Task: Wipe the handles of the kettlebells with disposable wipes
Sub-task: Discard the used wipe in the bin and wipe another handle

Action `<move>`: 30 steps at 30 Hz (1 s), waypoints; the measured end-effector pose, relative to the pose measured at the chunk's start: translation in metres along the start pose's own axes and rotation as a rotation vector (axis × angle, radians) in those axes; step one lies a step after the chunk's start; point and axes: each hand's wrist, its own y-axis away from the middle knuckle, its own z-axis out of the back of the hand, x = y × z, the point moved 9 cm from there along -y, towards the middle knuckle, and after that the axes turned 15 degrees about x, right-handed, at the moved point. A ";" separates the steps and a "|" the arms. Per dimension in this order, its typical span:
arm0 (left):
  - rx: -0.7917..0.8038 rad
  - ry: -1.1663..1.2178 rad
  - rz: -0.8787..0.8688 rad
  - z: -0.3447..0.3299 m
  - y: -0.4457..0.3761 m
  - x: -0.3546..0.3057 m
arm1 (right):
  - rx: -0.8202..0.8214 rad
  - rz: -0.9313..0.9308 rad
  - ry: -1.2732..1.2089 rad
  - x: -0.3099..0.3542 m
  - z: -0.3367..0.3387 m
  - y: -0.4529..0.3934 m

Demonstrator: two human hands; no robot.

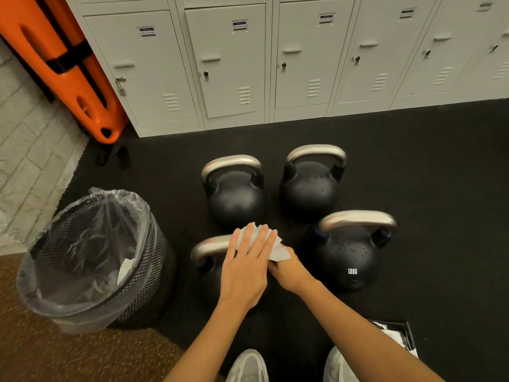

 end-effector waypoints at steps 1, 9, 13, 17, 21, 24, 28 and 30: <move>0.018 -0.008 -0.009 -0.002 -0.003 -0.003 | 0.005 0.004 0.020 0.001 0.000 0.000; -0.097 0.196 0.063 0.000 0.035 0.033 | -0.004 -0.075 -0.016 -0.008 0.000 -0.003; -0.156 0.367 0.168 -0.004 0.049 0.049 | -0.038 -0.089 -0.012 -0.005 0.000 -0.002; -0.111 0.211 0.100 0.001 0.024 0.020 | -0.015 -0.061 -0.043 -0.003 0.001 -0.001; -0.047 0.076 0.011 -0.006 0.007 -0.009 | 0.004 -0.064 -0.085 -0.011 -0.002 0.001; -0.055 0.022 -0.041 -0.012 0.018 -0.005 | 0.000 -0.050 -0.107 -0.010 -0.002 0.000; -0.114 0.065 0.040 -0.020 0.043 0.027 | -0.006 -0.085 -0.027 -0.005 -0.001 -0.002; -0.133 0.075 0.080 -0.022 0.049 0.035 | -0.030 -0.092 -0.012 -0.006 0.000 -0.002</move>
